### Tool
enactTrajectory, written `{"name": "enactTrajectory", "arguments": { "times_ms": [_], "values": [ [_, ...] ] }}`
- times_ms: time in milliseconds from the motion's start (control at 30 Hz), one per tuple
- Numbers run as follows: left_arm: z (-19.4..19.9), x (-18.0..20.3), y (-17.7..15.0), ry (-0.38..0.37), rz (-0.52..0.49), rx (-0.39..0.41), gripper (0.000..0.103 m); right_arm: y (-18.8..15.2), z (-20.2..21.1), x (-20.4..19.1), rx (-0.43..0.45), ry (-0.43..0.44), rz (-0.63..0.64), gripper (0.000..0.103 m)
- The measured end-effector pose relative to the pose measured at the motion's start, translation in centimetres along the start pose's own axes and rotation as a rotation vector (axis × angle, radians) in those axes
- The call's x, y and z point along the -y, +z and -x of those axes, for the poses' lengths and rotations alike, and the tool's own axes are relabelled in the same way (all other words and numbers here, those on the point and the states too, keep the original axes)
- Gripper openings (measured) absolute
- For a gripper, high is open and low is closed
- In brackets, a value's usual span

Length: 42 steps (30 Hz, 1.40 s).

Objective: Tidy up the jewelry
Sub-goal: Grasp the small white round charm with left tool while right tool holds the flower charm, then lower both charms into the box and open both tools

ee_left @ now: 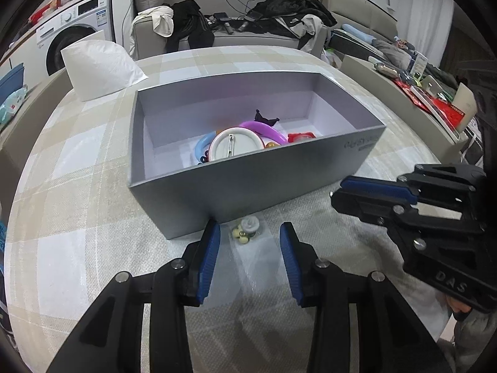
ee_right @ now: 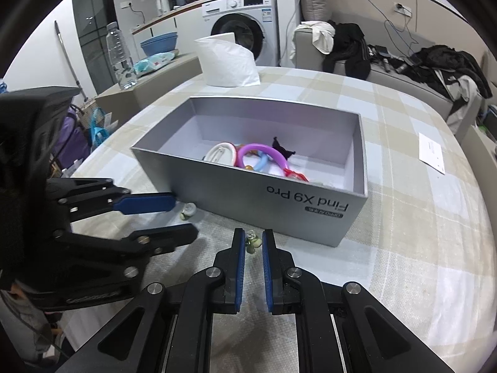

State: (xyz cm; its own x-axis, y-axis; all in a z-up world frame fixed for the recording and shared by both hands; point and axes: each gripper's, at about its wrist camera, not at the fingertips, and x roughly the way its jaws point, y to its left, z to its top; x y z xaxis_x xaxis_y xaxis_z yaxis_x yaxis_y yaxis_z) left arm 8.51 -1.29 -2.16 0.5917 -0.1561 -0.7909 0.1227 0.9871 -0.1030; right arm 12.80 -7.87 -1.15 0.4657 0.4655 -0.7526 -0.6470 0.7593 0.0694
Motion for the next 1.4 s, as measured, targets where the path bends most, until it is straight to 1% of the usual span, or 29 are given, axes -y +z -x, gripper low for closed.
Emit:
{"name": "enactTrajectory", "arguments": {
  "times_ms": [100,167,200,233,367,500,600,667,733,800,933,1033,1167,1233,1333,1400],
  "values": [
    [-0.3,0.5,0.1,0.032,-0.025,0.003,0.034,0.0,0.3,0.0,0.009,0.006,-0.002,0.01],
    [-0.2,0.7,-0.1,0.05,-0.053,0.011,0.022,0.0,0.6,0.1,0.014,0.008,-0.003,0.01],
    [-0.1,0.8,-0.2,0.03,-0.06,0.011,0.008,0.0,0.7,0.1,0.015,0.009,-0.004,0.01],
    [0.0,0.8,-0.3,0.016,-0.059,0.008,0.008,0.0,0.8,0.2,0.017,0.011,-0.006,0.01],
    [0.4,0.7,-0.5,0.014,-0.061,0.021,0.008,0.0,1.0,0.5,0.022,0.015,-0.014,0.01],
    [1.4,0.9,-0.3,0.004,-0.068,0.057,0.008,0.1,1.4,0.5,0.038,0.017,-0.016,0.01],
    [2.8,1.0,-0.1,0.0,-0.071,0.106,0.008,0.2,1.9,0.6,0.059,0.032,-0.024,0.01],
    [4.0,1.1,0.1,-0.005,-0.073,0.153,0.008,0.3,2.2,0.7,0.074,0.048,-0.031,0.01],
    [5.2,1.3,0.4,0.006,-0.079,0.2,0.008,0.4,2.9,0.7,0.109,0.086,-0.04,0.01],
    [6.1,1.3,0.8,0.005,-0.079,0.241,0.008,0.6,3.5,0.7,0.135,0.096,-0.047,0.01],
    [6.7,1.0,1.5,0.019,-0.072,0.287,0.008,1.1,4.8,0.8,0.204,0.126,-0.064,0.01],
    [6.3,0.1,2.2,0.021,-0.051,0.29,0.008,1.6,5.4,1.1,0.249,0.13,-0.077,0.01],
    [5.7,-1.0,3.1,0.018,-0.014,0.294,0.008,2.3,5.4,2.1,0.27,0.158,-0.119,0.01],
    [5.1,-1.7,3.7,0.009,0.006,0.292,0.008,3.0,4.8,3.1,0.264,0.185,-0.161,0.01],
    [4.3,-2.3,4.0,0.025,0.022,0.286,0.008,3.5,4.0,4.5,0.25,0.217,-0.224,0.01],
    [3.6,-2.7,4.2,0.02,0.033,0.271,0.008,3.8,3.5,5.2,0.239,0.215,-0.245,0.01]
  ]
}}
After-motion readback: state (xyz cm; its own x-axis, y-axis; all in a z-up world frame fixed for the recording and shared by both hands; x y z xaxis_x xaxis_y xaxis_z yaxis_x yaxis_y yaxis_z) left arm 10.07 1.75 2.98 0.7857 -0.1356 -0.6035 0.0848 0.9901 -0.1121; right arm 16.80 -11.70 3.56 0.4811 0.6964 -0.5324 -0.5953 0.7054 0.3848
